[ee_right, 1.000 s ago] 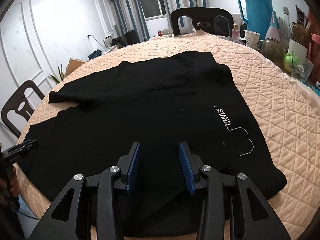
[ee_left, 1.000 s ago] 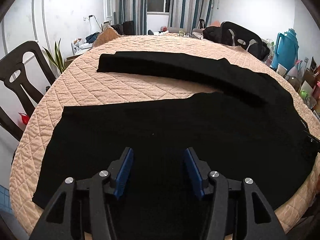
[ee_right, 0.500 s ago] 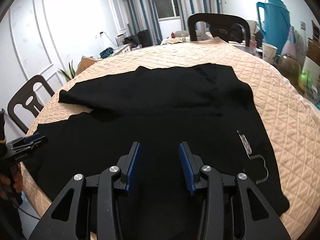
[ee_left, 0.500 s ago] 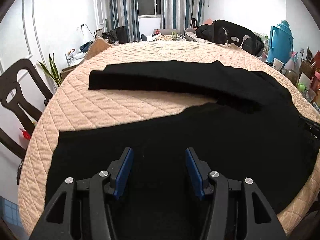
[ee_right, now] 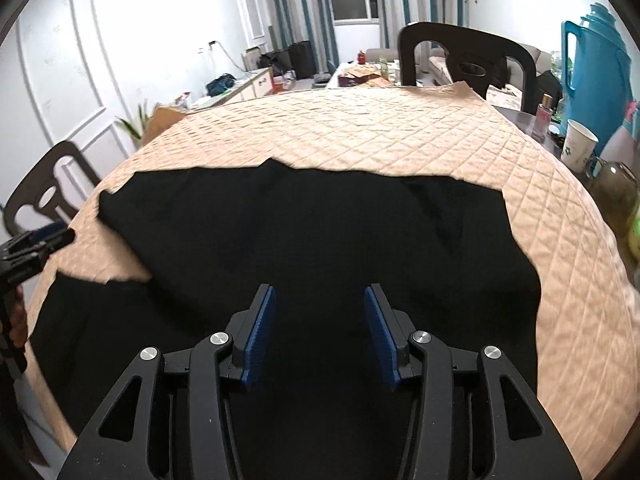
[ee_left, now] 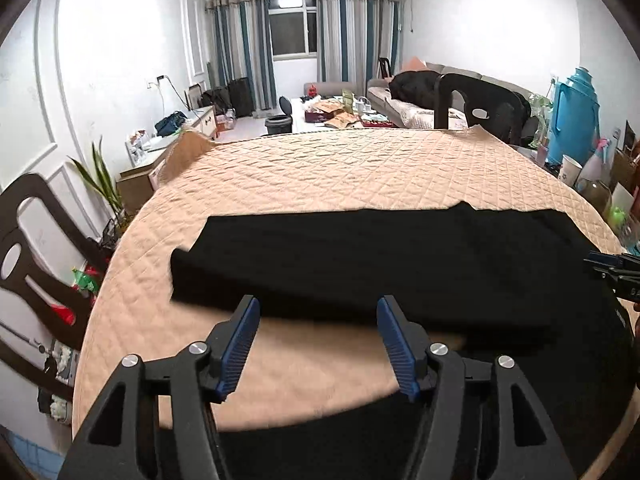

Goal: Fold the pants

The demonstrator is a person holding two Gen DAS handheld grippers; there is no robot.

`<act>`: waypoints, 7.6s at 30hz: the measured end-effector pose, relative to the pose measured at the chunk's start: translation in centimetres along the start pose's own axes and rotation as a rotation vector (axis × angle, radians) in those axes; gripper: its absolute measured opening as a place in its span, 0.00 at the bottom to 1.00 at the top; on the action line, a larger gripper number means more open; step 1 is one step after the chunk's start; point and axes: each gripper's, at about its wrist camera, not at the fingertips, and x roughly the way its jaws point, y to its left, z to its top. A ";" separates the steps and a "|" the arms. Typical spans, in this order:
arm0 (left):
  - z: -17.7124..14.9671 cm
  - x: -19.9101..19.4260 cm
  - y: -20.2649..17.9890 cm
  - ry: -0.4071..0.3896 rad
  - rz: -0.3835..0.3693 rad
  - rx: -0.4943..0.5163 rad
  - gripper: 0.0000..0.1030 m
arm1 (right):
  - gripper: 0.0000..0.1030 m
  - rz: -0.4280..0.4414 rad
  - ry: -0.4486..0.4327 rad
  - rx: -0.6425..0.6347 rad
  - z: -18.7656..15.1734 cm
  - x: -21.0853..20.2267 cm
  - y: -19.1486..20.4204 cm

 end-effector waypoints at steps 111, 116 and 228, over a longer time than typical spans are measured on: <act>-18.4 -10.4 9.2 -0.166 -0.191 -0.549 0.47 | 0.20 0.177 -0.320 0.620 -17.0 -11.1 -7.9; -18.4 -9.5 10.1 -0.150 -0.190 -0.593 0.48 | 0.28 0.185 -0.329 0.618 -16.7 -11.1 -8.1; -16.1 -8.4 7.6 0.025 0.064 -0.197 0.39 | 0.28 -0.182 -0.168 0.152 -15.6 -10.4 -3.3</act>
